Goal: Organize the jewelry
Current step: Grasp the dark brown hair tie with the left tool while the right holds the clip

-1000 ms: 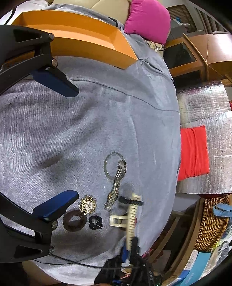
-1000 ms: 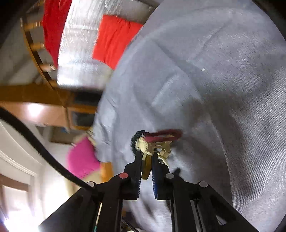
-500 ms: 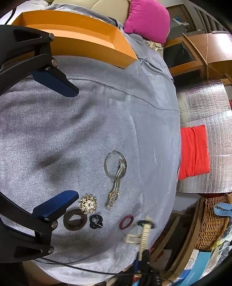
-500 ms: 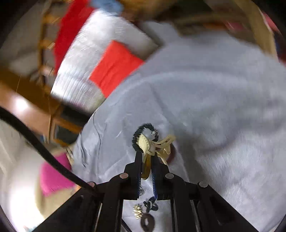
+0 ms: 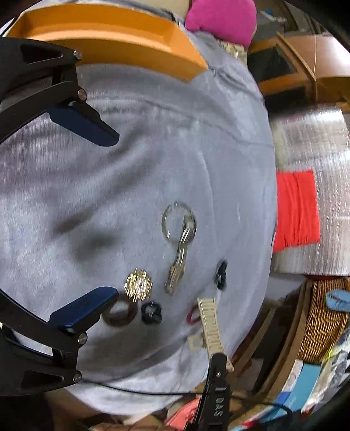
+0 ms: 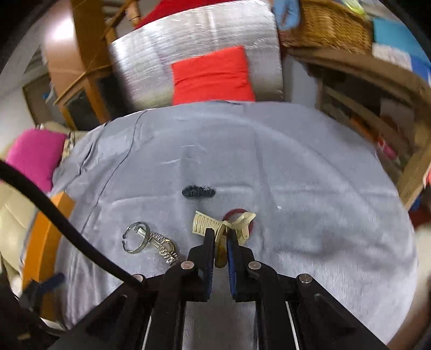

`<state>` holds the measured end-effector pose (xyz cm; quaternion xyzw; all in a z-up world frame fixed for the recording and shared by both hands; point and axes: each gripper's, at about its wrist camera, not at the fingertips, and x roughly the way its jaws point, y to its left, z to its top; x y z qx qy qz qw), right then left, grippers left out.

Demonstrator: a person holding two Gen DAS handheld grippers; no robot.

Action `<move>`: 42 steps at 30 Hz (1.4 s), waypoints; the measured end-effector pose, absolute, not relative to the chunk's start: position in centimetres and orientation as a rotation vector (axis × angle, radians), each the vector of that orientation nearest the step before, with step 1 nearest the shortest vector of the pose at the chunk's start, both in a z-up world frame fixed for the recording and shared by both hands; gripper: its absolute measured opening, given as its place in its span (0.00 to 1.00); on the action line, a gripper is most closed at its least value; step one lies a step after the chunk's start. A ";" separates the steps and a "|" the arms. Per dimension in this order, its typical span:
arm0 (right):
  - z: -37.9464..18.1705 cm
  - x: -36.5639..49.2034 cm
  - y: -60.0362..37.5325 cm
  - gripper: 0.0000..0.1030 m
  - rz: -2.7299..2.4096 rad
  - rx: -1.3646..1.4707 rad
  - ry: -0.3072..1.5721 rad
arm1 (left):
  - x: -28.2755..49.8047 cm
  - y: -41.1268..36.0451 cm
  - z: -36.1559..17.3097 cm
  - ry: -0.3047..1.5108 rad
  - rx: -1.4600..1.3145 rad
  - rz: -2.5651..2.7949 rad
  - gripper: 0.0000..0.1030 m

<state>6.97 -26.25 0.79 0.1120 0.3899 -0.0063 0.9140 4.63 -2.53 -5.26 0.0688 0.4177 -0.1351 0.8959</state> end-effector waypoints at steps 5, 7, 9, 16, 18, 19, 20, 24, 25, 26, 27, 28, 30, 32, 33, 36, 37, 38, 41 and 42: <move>0.1 6.9 -28.9 0.10 -0.013 0.386 0.812 | 4.3 -3.7 -5.5 0.891 0.109 -0.408 1.00; -0.3 6.7 -29.3 0.10 -0.027 0.409 0.805 | 4.1 -4.5 -5.7 0.893 0.098 -0.454 1.00; -0.4 6.5 -29.9 0.10 -0.023 0.442 0.799 | 4.4 -5.1 -6.1 0.907 0.079 -0.485 1.00; -0.6 6.4 -30.5 0.10 -0.002 0.502 0.796 | 5.7 -6.9 -8.7 1.029 -0.027 -0.528 0.74; -0.7 6.4 -30.7 0.10 0.000 0.508 0.798 | 6.2 -7.2 -9.4 1.047 -0.039 -0.500 0.74; -0.7 6.4 -30.7 0.10 0.001 0.510 0.800 | 6.4 -7.2 -9.5 1.054 -0.052 -0.496 0.73; -0.8 6.4 -30.8 0.10 0.004 0.513 0.802 | 6.6 -7.3 -9.7 1.055 -0.064 -0.491 0.69; -0.7 6.3 -30.9 0.10 0.005 0.516 0.804 | 7.0 -7.3 -10.0 1.031 -0.093 -0.469 0.47; -0.7 6.2 -30.9 0.10 0.006 0.519 0.802 | 7.0 -7.3 -10.1 1.031 -0.095 -0.469 0.34; -0.7 6.2 -31.1 0.10 0.005 0.524 0.798 | 7.1 -7.3 -10.2 1.033 -0.096 -0.467 0.25; -0.7 6.1 -31.1 0.10 0.004 0.528 0.795 | 7.0 -7.2 -10.3 1.030 -0.110 -0.477 0.21; -0.7 6.0 -31.2 0.10 0.005 0.534 0.789 | 6.9 -6.9 -10.2 1.031 -0.128 -0.496 0.09; -0.7 5.9 -31.4 0.10 0.005 0.545 0.781 | 6.6 -6.7 -9.8 1.038 -0.147 -0.520 0.07; -0.7 5.7 -31.6 0.10 0.014 0.569 0.768 | 6.2 -6.5 -9.6 1.031 -0.133 -0.525 0.06; -0.6 5.6 -31.8 0.10 0.025 0.587 0.759 | 6.0 -6.4 -9.4 1.025 -0.132 -0.532 0.06; -0.6 5.4 -31.8 0.10 0.037 0.619 0.735 | 5.3 -5.7 -8.5 0.993 -0.120 -0.543 0.05; -0.5 5.3 -31.7 0.10 0.045 0.630 0.727 | 5.1 -5.3 -8.2 0.986 -0.123 -0.547 0.04; -0.5 5.3 -31.6 0.10 0.053 0.640 0.719 | 5.2 -5.0 -8.1 0.981 -0.126 -0.550 0.04; -0.5 5.4 -31.2 0.10 0.081 0.661 0.710 | 4.7 -3.8 -7.3 0.945 -0.122 -0.545 0.04; -0.5 5.5 -30.8 0.10 0.092 0.667 0.708 | 4.6 -3.2 -6.9 0.929 -0.121 -0.537 0.04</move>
